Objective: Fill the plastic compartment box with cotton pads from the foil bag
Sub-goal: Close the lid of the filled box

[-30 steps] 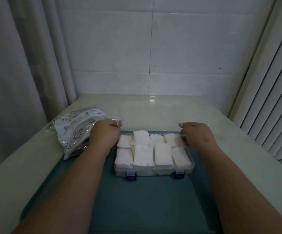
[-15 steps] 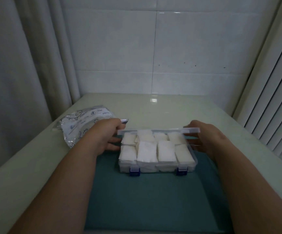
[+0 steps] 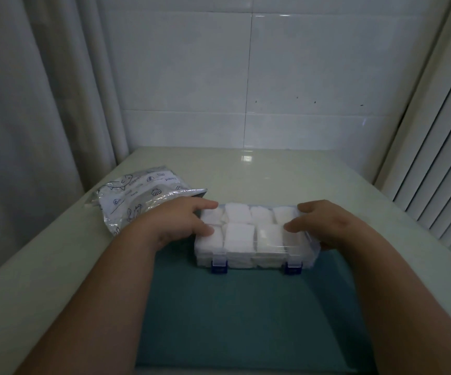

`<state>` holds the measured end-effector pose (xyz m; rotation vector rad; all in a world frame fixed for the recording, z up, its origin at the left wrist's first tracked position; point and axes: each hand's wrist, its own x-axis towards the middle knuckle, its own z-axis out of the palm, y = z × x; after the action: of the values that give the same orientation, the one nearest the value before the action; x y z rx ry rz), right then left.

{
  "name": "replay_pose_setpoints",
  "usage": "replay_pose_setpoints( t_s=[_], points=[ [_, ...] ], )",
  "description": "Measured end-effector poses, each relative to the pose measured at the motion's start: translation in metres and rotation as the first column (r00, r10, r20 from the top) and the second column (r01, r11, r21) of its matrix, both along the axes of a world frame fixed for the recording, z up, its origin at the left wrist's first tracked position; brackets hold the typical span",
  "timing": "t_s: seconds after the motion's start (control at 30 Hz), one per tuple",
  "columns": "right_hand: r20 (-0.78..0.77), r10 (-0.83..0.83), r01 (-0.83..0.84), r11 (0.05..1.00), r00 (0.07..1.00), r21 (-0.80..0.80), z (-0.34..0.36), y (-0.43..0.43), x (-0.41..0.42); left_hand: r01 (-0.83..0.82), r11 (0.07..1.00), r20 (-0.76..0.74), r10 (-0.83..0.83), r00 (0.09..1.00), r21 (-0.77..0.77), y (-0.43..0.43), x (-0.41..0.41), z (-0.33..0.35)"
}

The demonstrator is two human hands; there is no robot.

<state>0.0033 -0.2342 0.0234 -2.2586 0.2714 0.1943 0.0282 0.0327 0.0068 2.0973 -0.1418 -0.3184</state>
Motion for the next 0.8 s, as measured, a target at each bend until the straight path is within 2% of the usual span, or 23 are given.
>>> replay_pose_setpoints(
  t_s=[0.07, 0.17, 0.27, 0.37, 0.53, 0.67, 0.73, 0.8],
  points=[
    [0.038, 0.027, -0.024, 0.998, 0.999, -0.063, -0.004, -0.002, 0.004, 0.025, 0.999, 0.029, -0.026, 0.999, 0.036, -0.001, 0.001, -0.003],
    [0.130, 0.029, -0.001, 0.977, 0.991, -0.215, -0.007, -0.008, 0.010, 0.025, 0.999, 0.074, -0.023, 0.997, -0.030, -0.004, 0.003, -0.006],
    [0.154, 0.012, 0.028, 0.966, 0.988, -0.258, -0.008, -0.009, 0.009, -0.027, 0.999, 0.011, 0.027, 1.000, -0.033, -0.006, 0.003, -0.006],
    [0.125, 0.035, -0.006, 0.975, 0.991, -0.224, -0.007, -0.007, 0.008, -0.012, 1.000, -0.035, 0.011, 0.999, -0.020, -0.008, 0.000, -0.004],
    [-0.008, 0.150, -0.150, 0.979, 0.989, -0.140, 0.000, -0.009, -0.003, 0.057, 0.997, -0.061, -0.054, 0.997, 0.051, -0.003, 0.000, -0.003],
    [-0.035, 0.183, -0.187, 0.963, 0.982, -0.196, 0.003, -0.004, -0.006, 0.064, 0.989, -0.008, -0.063, 0.998, 0.135, -0.005, 0.000, -0.003],
    [-0.035, 0.180, -0.184, 0.963, 0.983, -0.198, 0.004, -0.004, -0.005, 0.048, 0.965, 0.061, -0.066, 0.996, 0.259, -0.005, 0.000, -0.002],
    [-0.031, 0.152, -0.155, 0.971, 0.988, -0.184, 0.004, -0.005, -0.005, 0.025, 0.948, 0.107, -0.062, 0.992, 0.316, -0.006, -0.002, 0.001]
  ],
)
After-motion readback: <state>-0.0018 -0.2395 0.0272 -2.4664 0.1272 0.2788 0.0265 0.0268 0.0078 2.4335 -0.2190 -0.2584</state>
